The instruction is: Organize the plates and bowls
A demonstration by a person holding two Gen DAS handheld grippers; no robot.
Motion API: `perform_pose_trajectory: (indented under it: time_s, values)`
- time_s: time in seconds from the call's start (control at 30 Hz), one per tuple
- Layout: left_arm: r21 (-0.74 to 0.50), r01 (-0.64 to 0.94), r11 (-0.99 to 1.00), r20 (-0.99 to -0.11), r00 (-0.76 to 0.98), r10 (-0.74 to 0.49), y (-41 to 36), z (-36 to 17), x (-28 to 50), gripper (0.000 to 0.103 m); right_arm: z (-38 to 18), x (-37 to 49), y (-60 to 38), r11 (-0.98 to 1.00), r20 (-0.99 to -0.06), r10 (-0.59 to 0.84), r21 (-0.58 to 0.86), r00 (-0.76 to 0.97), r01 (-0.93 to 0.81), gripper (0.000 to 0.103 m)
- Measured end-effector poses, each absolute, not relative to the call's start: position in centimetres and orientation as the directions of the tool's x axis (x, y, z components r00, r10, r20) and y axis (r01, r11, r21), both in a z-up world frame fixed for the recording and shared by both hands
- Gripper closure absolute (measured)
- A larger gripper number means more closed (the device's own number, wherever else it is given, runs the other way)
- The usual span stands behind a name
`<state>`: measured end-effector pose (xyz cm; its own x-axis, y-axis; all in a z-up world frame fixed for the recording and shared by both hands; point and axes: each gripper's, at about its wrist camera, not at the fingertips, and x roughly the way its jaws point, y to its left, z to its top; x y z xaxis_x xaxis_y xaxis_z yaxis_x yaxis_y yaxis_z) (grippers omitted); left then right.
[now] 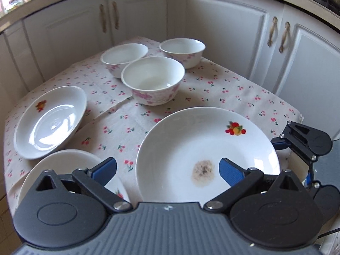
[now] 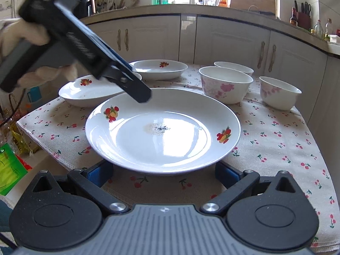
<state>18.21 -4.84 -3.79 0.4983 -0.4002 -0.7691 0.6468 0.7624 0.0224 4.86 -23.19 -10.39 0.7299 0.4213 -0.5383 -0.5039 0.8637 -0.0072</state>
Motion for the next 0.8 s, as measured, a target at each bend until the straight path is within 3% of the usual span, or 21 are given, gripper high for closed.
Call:
perform_pose_trajectory:
  time_s: [0.23,0.43,0.57,0.8]
  values:
    - [0.007,0.704,0.710,-0.811,0.420,-0.407,-6.4,-4.7,21.1,0.003,-10.1,5.2,-22.8,0.859,-0.551,0.419,-0.015,0.721,-0.511,0.000]
    - [0.006,0.730,0.683,-0.836,0.378,-0.397,-7.0,-4.8,22.4,0.016,-10.1,5.4,-22.7,0.857,-0.556,0.423,-0.010,0.715,-0.514,0.000]
    - [-0.010,0.746,0.666,-0.859,0.334,-0.388,-7.3,-5.3,22.9,0.030,-10.0,5.5,-22.7,0.856,-0.558,0.423,-0.011,0.714,-0.517,0.000]
    - [-0.024,0.762,0.648,-0.878,0.293,-0.378,-7.6,-5.7,23.4,0.031,-10.0,5.5,-22.7,0.856,-0.563,0.421,-0.012,0.711,-0.516,0.000]
